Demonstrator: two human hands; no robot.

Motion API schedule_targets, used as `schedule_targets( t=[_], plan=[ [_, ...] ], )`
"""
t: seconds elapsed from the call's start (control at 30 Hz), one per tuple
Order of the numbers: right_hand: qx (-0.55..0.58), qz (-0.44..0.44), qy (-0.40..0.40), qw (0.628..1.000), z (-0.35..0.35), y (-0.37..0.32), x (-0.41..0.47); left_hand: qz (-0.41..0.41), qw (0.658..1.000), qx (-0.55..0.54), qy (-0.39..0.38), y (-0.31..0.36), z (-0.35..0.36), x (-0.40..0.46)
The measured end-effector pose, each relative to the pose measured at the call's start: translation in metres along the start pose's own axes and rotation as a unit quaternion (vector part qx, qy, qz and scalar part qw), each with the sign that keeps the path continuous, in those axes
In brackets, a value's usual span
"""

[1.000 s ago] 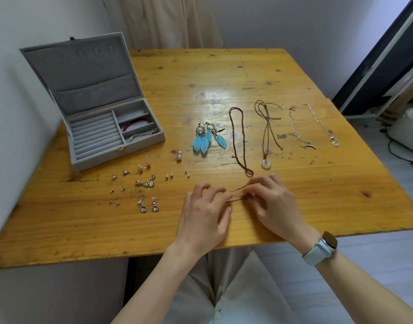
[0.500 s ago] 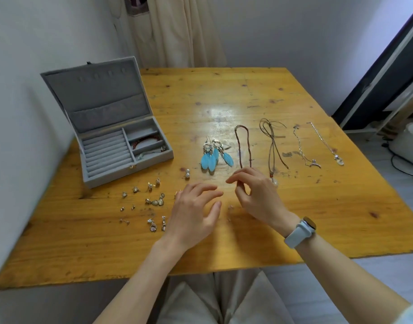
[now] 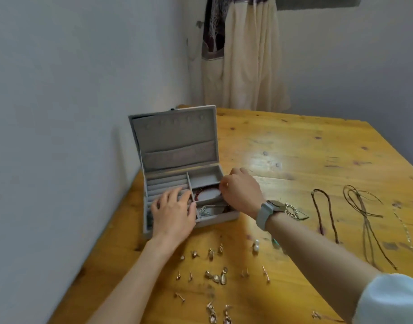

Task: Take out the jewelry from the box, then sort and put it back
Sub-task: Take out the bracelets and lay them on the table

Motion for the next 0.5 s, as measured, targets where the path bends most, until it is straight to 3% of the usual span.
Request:
schedule_targets(
  t=[0.13, 0.27, 0.37, 0.5],
  plan=[
    [-0.123, 0.015, -0.035, 0.992, 0.011, -0.011, 0.019, -0.010, 1.000, -0.012, 0.020, -0.011, 0.006, 0.002],
    [-0.114, 0.020, -0.049, 0.992, 0.016, -0.009, 0.022, -0.027, 0.997, -0.053, 0.050, -0.014, -0.002, 0.016],
    [-0.060, 0.007, -0.034, 0.998, 0.018, -0.004, 0.022, -0.008, 0.998, -0.041, 0.052, -0.009, -0.004, 0.035],
    [0.164, 0.028, 0.033, 0.986, 0.003, 0.015, 0.018, 0.026, 0.999, -0.008, 0.023, 0.005, 0.002, 0.057]
  ],
)
Point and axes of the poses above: each hand's wrist, its own x-axis towards the middle knuckle, its own z-axis out of the palm, y = z × x, the point moved 7 cm from there along x, towards the middle knuckle
